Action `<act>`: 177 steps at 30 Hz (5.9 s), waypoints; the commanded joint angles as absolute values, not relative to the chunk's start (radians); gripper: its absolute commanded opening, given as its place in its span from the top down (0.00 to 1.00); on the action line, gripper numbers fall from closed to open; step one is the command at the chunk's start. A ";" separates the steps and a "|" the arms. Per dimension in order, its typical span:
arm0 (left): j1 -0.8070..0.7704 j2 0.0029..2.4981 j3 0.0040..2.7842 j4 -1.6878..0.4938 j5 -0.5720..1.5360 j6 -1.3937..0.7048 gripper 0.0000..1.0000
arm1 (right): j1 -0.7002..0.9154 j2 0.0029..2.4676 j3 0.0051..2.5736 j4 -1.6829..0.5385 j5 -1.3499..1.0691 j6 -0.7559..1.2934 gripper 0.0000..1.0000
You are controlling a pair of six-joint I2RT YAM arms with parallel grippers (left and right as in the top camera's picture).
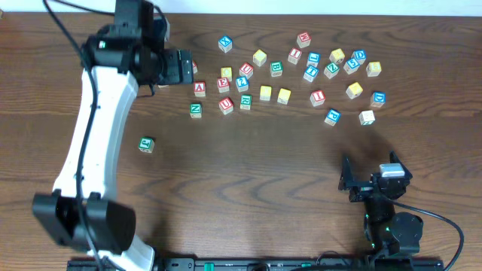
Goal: Spell out AI2
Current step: 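Reach the left gripper forward over the red-lettered A block, then lower the left gripper and close it on the red A block, then lift the A block and carry it toward the open table area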
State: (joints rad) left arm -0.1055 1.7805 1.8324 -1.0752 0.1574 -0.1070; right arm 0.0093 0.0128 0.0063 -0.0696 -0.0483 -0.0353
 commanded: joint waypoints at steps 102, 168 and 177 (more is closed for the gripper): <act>-0.197 2.352 1.992 -0.939 0.026 -0.151 0.11 | 0.000 0.009 0.006 -0.074 -0.044 -0.023 0.01; -0.198 2.368 1.987 -0.933 0.026 -0.128 0.78 | 0.000 0.009 0.006 -0.074 -0.044 -0.023 0.01; -0.198 2.077 1.988 -0.975 0.026 -0.105 0.78 | 0.000 0.009 0.006 -0.074 -0.044 -0.023 0.01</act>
